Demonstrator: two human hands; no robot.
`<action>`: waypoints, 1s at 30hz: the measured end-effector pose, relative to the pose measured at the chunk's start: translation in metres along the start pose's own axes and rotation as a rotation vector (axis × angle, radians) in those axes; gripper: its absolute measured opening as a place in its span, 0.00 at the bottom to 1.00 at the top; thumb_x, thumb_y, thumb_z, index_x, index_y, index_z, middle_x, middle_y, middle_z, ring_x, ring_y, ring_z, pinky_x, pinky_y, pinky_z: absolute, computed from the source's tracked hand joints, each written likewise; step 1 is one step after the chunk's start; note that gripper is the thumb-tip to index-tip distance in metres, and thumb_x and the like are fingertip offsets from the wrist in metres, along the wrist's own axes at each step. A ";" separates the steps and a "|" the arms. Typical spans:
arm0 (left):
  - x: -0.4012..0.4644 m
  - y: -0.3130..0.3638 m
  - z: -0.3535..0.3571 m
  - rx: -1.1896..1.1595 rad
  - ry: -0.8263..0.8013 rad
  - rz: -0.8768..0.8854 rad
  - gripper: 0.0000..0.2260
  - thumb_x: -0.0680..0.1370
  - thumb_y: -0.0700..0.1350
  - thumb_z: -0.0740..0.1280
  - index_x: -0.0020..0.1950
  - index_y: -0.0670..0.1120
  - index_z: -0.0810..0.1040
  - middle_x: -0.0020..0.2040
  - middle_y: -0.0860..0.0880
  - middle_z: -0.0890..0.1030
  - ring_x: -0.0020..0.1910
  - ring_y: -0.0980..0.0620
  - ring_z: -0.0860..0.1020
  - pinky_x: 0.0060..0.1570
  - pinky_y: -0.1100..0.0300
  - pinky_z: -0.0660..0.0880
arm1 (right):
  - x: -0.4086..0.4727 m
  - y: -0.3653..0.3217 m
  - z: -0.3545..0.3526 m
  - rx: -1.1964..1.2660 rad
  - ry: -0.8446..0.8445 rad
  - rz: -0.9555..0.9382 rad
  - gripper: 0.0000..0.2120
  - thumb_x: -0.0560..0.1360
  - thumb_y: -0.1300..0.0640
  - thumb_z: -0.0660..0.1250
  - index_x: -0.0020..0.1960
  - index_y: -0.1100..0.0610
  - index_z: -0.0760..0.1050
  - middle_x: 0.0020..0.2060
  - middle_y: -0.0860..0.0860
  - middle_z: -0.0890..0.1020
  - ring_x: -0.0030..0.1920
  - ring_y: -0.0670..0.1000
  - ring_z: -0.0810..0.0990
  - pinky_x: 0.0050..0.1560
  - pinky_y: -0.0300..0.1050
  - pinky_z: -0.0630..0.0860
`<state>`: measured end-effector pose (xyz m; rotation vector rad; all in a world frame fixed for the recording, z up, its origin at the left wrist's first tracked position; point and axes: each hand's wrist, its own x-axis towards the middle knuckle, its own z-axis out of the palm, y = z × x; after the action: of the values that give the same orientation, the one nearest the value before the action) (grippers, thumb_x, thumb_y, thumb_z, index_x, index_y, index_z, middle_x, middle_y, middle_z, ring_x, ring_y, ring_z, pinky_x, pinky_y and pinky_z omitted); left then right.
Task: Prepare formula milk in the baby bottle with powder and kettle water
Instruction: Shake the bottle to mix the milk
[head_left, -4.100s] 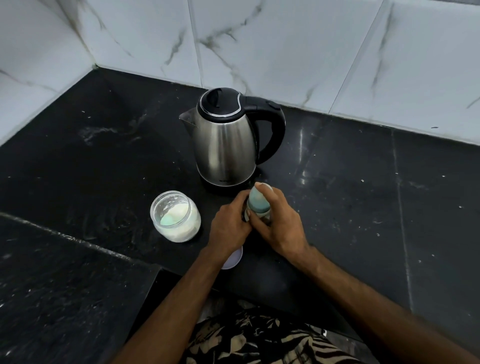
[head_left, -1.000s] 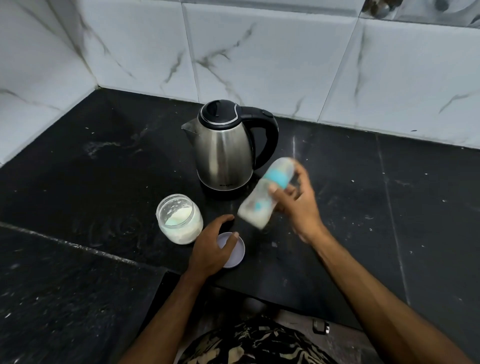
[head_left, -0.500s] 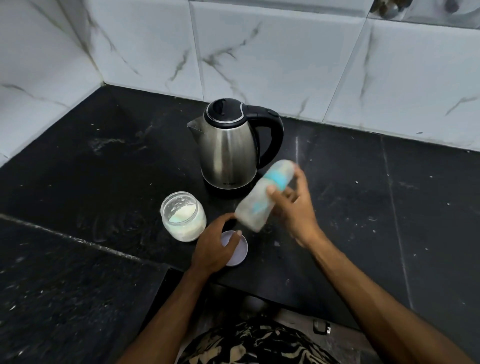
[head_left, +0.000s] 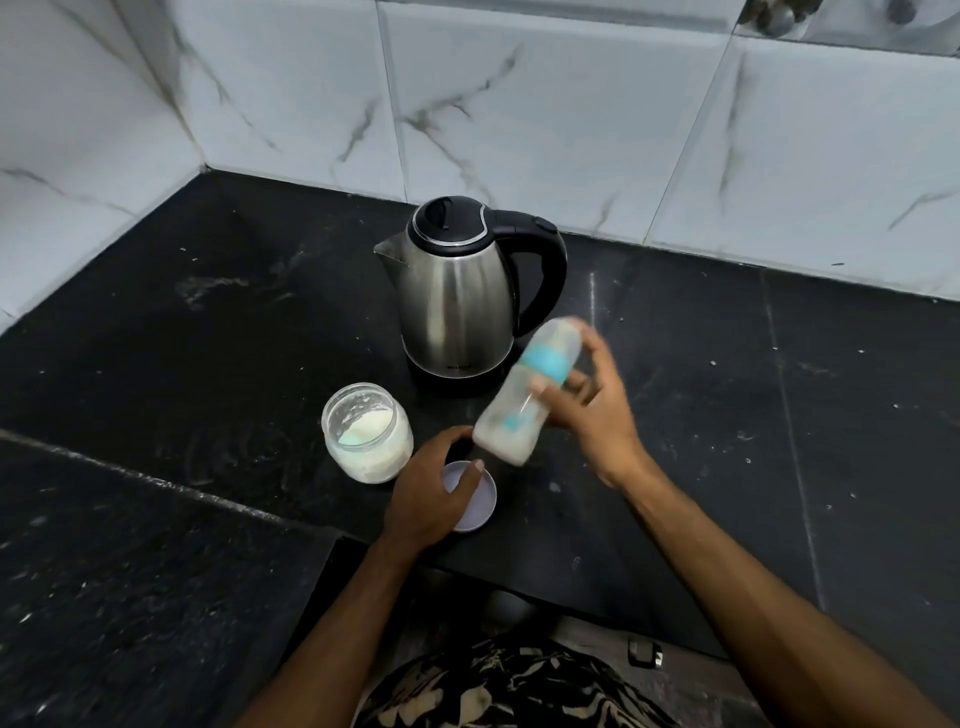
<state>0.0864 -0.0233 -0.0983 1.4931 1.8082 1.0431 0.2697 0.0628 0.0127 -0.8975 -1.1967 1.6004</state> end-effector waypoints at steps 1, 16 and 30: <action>0.000 0.001 0.000 0.018 0.015 0.011 0.21 0.76 0.55 0.67 0.67 0.49 0.76 0.63 0.56 0.80 0.62 0.60 0.77 0.64 0.58 0.73 | 0.008 -0.003 -0.003 0.100 0.120 -0.029 0.35 0.71 0.60 0.72 0.74 0.52 0.61 0.49 0.52 0.84 0.49 0.52 0.84 0.42 0.48 0.82; 0.000 0.003 -0.001 0.007 0.006 0.003 0.23 0.75 0.58 0.65 0.68 0.49 0.76 0.63 0.56 0.79 0.62 0.56 0.77 0.64 0.56 0.73 | 0.005 0.001 0.000 0.101 0.044 0.033 0.34 0.72 0.55 0.75 0.72 0.49 0.62 0.50 0.51 0.84 0.50 0.54 0.84 0.43 0.50 0.82; 0.003 -0.006 0.001 -0.044 -0.023 -0.029 0.23 0.74 0.57 0.70 0.67 0.51 0.75 0.64 0.54 0.80 0.63 0.54 0.79 0.63 0.48 0.75 | -0.004 0.005 0.001 -0.115 -0.219 0.078 0.36 0.68 0.60 0.78 0.70 0.47 0.65 0.57 0.60 0.81 0.53 0.55 0.84 0.45 0.48 0.82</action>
<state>0.0834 -0.0209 -0.1041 1.4430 1.7744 1.0412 0.2689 0.0580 0.0082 -0.8675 -1.4336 1.7414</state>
